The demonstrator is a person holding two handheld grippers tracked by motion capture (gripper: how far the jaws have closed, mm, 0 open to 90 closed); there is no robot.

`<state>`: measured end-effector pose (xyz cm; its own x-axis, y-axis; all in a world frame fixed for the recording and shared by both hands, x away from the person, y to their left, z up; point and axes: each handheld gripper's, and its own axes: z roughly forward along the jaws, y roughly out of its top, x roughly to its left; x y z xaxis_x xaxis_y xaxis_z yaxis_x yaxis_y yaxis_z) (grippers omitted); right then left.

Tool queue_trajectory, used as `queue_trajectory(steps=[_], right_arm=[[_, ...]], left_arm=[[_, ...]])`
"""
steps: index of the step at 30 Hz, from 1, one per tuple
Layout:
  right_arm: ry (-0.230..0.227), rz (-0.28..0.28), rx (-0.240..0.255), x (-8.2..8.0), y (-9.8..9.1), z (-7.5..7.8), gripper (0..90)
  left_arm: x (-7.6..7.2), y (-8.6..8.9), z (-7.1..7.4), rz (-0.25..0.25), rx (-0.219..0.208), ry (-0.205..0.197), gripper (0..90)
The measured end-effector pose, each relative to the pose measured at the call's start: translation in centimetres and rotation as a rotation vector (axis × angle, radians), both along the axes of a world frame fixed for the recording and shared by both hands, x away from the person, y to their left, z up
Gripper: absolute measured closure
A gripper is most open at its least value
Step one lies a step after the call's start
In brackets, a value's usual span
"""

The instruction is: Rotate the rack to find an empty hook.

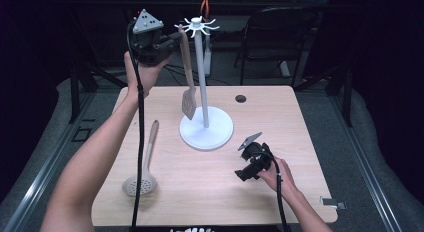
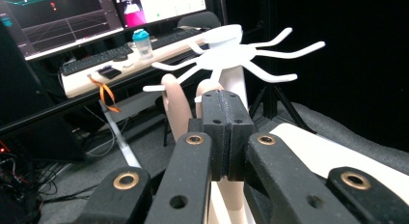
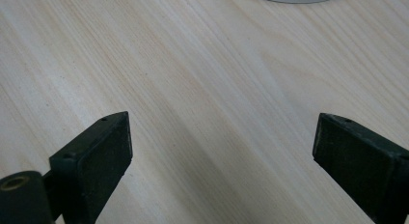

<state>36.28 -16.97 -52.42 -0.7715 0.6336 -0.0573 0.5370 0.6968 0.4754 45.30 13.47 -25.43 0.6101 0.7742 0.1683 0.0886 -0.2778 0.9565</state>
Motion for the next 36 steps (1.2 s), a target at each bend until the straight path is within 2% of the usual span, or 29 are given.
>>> queue_trajectory(steps=[24,27,32,33,34,36], right_arm=[[0.005,0.007,-0.001,0.0,0.0,-0.1,6.4],[0.001,0.002,-0.003,0.1,0.0,-0.1,6.3],[-0.004,-0.014,0.023,0.0,0.0,-0.3,6.3],[0.000,-0.004,0.004,0.1,-0.1,-0.1,6.3],[-0.006,-0.016,0.027,0.0,0.0,-0.2,6.3],[-0.001,-0.002,0.004,0.0,0.0,0.0,6.3]], left_arm=[[1.0,0.3,0.0,0.028,-0.019,0.012,90.0],[1.0,0.6,-0.1,0.015,-0.033,0.007,90.0],[0.6,1.3,-0.5,0.015,-0.065,0.022,75.9],[0.5,1.5,-0.6,0.020,-0.063,0.026,71.9],[0.4,1.7,-0.7,0.026,-0.060,0.032,67.4],[0.1,2.2,-0.8,0.041,-0.071,0.038,61.0]])
